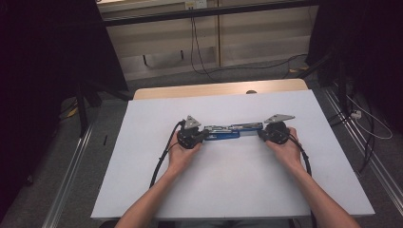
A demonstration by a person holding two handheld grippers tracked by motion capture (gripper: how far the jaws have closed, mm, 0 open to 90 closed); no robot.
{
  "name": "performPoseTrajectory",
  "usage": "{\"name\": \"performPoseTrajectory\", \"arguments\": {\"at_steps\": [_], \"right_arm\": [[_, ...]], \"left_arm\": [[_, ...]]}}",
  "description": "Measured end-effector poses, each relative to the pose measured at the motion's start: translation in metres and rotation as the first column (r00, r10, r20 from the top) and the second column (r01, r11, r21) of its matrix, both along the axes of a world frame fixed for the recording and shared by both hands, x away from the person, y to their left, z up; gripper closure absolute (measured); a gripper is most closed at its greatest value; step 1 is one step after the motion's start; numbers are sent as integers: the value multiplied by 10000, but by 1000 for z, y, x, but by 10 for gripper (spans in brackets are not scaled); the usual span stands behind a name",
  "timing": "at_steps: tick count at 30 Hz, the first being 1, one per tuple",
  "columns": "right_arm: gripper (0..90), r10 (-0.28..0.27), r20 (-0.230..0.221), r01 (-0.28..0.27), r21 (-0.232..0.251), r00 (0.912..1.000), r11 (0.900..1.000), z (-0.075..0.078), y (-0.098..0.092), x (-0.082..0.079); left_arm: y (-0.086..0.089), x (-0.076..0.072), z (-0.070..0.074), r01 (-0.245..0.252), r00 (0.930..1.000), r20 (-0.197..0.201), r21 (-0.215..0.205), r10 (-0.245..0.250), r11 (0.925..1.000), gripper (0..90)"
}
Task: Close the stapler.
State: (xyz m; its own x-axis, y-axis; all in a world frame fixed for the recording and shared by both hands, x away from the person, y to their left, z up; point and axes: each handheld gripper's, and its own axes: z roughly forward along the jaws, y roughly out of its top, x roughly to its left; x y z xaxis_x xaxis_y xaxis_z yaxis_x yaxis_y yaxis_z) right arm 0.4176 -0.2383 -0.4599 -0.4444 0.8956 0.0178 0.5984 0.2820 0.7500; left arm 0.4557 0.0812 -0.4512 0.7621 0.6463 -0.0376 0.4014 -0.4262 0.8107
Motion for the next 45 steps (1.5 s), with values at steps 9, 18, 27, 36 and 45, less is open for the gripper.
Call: {"name": "performPoseTrajectory", "arguments": {"at_steps": [9, 18, 27, 36, 45], "right_arm": [[900, -26, 13, 26, -24, 10000, 10000, 0, 1, 0], [900, -95, 32, 95, 80, 9999, 9999, 0, 0, 1], [900, -74, 238, 70, 136, 9997, 9999, 1, 1, 1], [900, -41, 310, 35, 190, 9995, 9998, 1, 2, 1], [900, 53, 520, -69, 303, 9986, 9995, 2, 4, 1]], "left_arm": [[0, 0, -1, -32, 9999, -104, -172, 30, 9998, 900], [-1, 0, -1, -65, 9998, -182, -259, 60, 9996, 900], [-1, 0, -1, -62, 9999, -139, -179, 60, 9998, 900], [-2, -1, -1, 7, 10000, 7, -55, -7, 10000, 900], [-2, -1, -1, 18, 10000, -33, -132, -18, 9999, 900]]}}
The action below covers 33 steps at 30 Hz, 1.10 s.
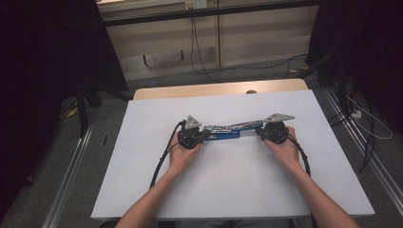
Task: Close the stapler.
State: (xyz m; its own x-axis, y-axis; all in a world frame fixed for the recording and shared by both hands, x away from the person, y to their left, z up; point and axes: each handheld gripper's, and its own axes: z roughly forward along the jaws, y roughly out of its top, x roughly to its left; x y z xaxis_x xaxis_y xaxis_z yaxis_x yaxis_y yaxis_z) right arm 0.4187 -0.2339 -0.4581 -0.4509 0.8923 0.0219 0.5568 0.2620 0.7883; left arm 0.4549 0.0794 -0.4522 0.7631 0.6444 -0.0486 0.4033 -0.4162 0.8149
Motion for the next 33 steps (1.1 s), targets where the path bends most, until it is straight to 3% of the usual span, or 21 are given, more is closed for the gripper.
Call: {"name": "performPoseTrajectory", "arguments": {"at_steps": [19, 27, 33], "right_arm": [[900, 94, 320, -101, 211, 9994, 9997, 1, 2, 0], [900, 281, 497, -297, 315, 9984, 9991, 2, 5, -2], [862, 291, 607, -322, 496, 9977, 9983, 2, 6, -4]], "left_arm": [[0, -1, 1, 53, 9999, 135, 171, -55, 9998, 900], [0, -1, 0, 29, 9999, 116, 50, -30, 10000, 883], [1, -3, 1, 269, 9988, 395, 321, -281, 9991, 833]]}}
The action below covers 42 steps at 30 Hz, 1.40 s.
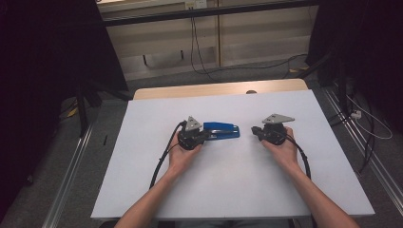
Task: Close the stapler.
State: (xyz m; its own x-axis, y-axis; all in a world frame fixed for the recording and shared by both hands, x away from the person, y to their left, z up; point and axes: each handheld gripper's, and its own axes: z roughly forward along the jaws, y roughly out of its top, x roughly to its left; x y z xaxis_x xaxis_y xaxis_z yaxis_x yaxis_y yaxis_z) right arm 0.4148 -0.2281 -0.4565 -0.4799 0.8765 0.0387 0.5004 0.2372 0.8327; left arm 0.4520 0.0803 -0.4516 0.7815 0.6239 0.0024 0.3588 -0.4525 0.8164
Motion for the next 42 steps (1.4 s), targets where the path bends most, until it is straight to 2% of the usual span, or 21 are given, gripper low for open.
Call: {"name": "performPoseTrajectory", "arguments": {"at_steps": [6, 9, 11, 14, 17, 21, 24, 27, 30, 32, 34, 36, 39, 41, 42], "right_arm": [[798, -177, 89, 173, 401, 9998, 9990, 3, -2, -2], [707, -161, 59, 158, 538, 9999, 9984, 4, -3, -3], [667, -133, -3, 133, 489, 9999, 9987, 4, -4, -4], [595, -205, -37, 207, 611, 9998, 9979, 5, -5, -4], [536, -252, -23, 253, 729, 9997, 9970, 6, -6, -5], [433, -497, -80, 501, 831, 9987, 9953, 6, -7, -6], [331, -587, -137, 597, 886, 9982, 9943, 6, -7, -6], [234, -644, -67, 647, 1006, 9979, 9928, 7, -7, -7], [160, -599, 103, 582, 1184, 9982, 9913, 9, -7, -6], [87, -685, 330, 645, 1097, 9971, 9919, 11, -7, -7], [74, -803, 464, 759, 894, 9957, 9931, 13, -6, -8], [50, -848, 532, 798, 907, 9950, 9927, 14, -6, -8], [31, -844, 695, 768, 1059, 9940, 9914, 16, -5, -10], [31, -828, 716, 748, 1076, 9940, 9914, 18, -3, -12], [31, -829, 694, 750, 1096, 9941, 9911, 19, -2, -14]], "left_arm": [[1, -3, 0, -61, 9998, -174, -131, 59, 9999, 756], [0, -7, 2, -26, 9996, -272, -269, 18, 9996, 714], [-1, -8, 3, 68, 9998, -191, -206, -72, 9998, 698], [-1, -9, 4, 81, 9990, -443, -464, -101, 9989, 659], [0, -9, 4, 78, 9985, -541, -349, -97, 9994, 611], [1, -11, 5, -79, 9977, -673, -545, 42, 9985, 514], [2, -12, 6, -223, 9982, -568, -519, 193, 9984, 405], [2, -13, 7, -448, 9985, -341, -296, 438, 9986, 288], [4, -15, 9, -535, 9984, -187, -448, 527, 9976, 210], [6, -14, 11, -581, 9981, -262, -627, 566, 9963, 141], [6, -15, 12, -584, 9979, -337, -873, 556, 9945, 89], [7, -16, 13, -505, 9980, -434, -966, 465, 9940, 45], [9, -20, 17, -444, 9990, -87, -942, 438, 9946, 41], [13, -24, 20, 107, 9993, 369, -1044, -69, 9945, 41], [15, -26, 22, 94, 9990, 449, -1164, -42, 9932, 43]]}}
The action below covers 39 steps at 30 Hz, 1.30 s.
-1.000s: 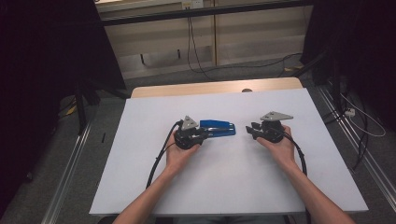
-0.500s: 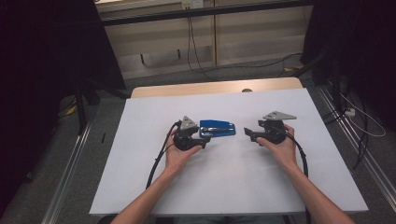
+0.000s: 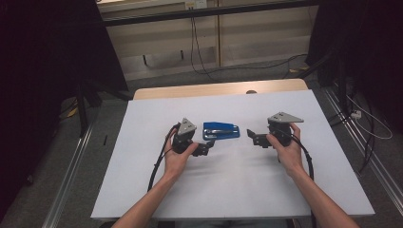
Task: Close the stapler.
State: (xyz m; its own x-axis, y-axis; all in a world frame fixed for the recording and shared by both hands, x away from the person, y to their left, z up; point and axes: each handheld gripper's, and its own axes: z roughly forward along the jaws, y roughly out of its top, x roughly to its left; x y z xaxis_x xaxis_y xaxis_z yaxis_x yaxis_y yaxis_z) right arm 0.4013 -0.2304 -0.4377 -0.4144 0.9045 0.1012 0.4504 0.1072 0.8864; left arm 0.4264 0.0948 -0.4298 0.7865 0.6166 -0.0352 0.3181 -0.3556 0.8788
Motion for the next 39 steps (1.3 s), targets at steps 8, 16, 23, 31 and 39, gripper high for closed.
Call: {"name": "performPoseTrajectory", "arguments": {"at_steps": [8, 16, 23, 31, 39], "right_arm": [[33, -104, 589, 102, 38, 9982, 9999, 7, 1, -12], [30, -435, 676, 449, -194, 9968, 9988, 8, -1, -18], [30, -648, 1017, 717, -662, 9927, 9952, 4, 0, -30], [30, -682, 1074, 749, -601, 9919, 9954, 3, -2, -42], [24, -659, 1175, 734, -605, 9909, 9955, 3, -4, -56]], "left_arm": [[19, -1, 7, -701, 9970, -345, -135, 696, 9974, 43], [47, -6, 14, -1395, 9902, 30, -177, 1396, 9901, 43], [60, -19, 15, -1500, 9887, -7, -291, 1500, 9883, 42], [67, -32, 21, -1366, 9899, 365, -32, 1366, 9906, 42], [78, -45, 24, -1622, 9859, 309, -575, 1642, 9851, 42]]}}
